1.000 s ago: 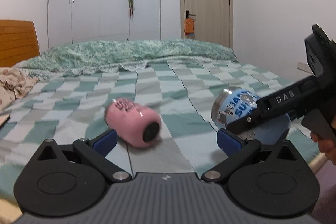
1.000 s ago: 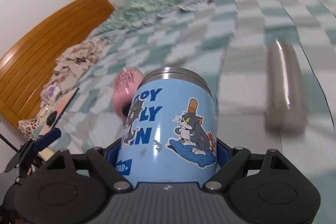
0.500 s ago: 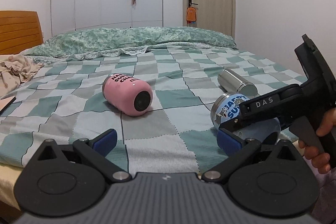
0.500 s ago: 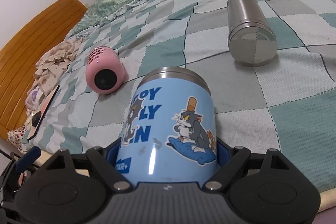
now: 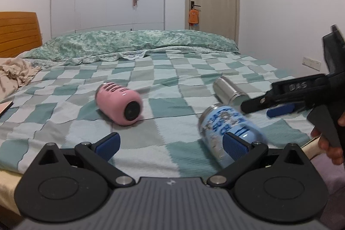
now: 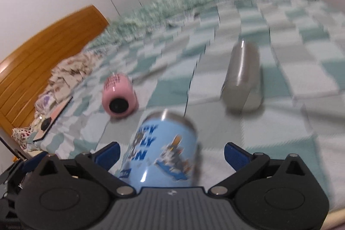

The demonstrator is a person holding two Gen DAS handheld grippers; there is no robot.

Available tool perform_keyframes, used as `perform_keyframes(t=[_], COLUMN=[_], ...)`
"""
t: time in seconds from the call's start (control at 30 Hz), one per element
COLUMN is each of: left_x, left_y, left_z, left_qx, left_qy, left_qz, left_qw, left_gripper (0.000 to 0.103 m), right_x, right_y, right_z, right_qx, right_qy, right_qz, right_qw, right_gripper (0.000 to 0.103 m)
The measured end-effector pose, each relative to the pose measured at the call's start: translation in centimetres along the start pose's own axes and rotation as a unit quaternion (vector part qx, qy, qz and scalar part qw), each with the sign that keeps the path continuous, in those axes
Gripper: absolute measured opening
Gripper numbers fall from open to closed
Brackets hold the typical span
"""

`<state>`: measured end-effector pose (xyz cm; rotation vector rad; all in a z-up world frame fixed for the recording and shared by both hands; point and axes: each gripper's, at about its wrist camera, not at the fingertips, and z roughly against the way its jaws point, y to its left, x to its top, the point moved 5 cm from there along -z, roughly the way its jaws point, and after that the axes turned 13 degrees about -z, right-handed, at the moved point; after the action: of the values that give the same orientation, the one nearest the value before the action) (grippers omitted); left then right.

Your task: Flip cup upright

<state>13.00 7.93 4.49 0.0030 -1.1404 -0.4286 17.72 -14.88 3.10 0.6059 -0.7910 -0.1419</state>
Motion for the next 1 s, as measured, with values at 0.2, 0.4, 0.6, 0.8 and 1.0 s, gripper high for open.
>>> perform_keyframes(t=[0.2, 0.4, 0.6, 0.8, 1.0], left_x=[2.2, 4.5, 5.6, 4.7, 3.9], left_y=[-3.0, -6.6, -7.7, -8.3, -7.9], left_z=[-2.2, -7.1, -11.9, -16.0, -16.5], left_qx=[-0.019, -0.017, -0.030, -0.039, -0.037], left_qy=[0.017, 0.092, 0.196, 0.320, 0.342], left_qz=[-0.004, -0.024, 0.004, 0.020, 0.053], left_qw=[0.9997, 0.9953, 0.9802, 0.9465, 0.9375], left_gripper=[0.103, 0.103, 0.103, 0.090, 0.088], right_x=[2.4, 3.8, 4.6, 4.6, 3.9], right_y=[-3.6, -7.8, -10.8, -11.9, -12.8], right_z=[3.3, 3.9, 3.5, 2.9, 3.3], right_qx=[-0.015, -0.039, -0.045, -0.036, -0.017], right_qy=[-0.059, -0.079, -0.073, -0.068, -0.073], right_qz=[0.068, 0.105, 0.124, 0.125, 0.101], right_qw=[0.996, 0.990, 0.989, 0.989, 0.992], right_gripper=[0.103, 0.103, 0.103, 0.103, 0.103])
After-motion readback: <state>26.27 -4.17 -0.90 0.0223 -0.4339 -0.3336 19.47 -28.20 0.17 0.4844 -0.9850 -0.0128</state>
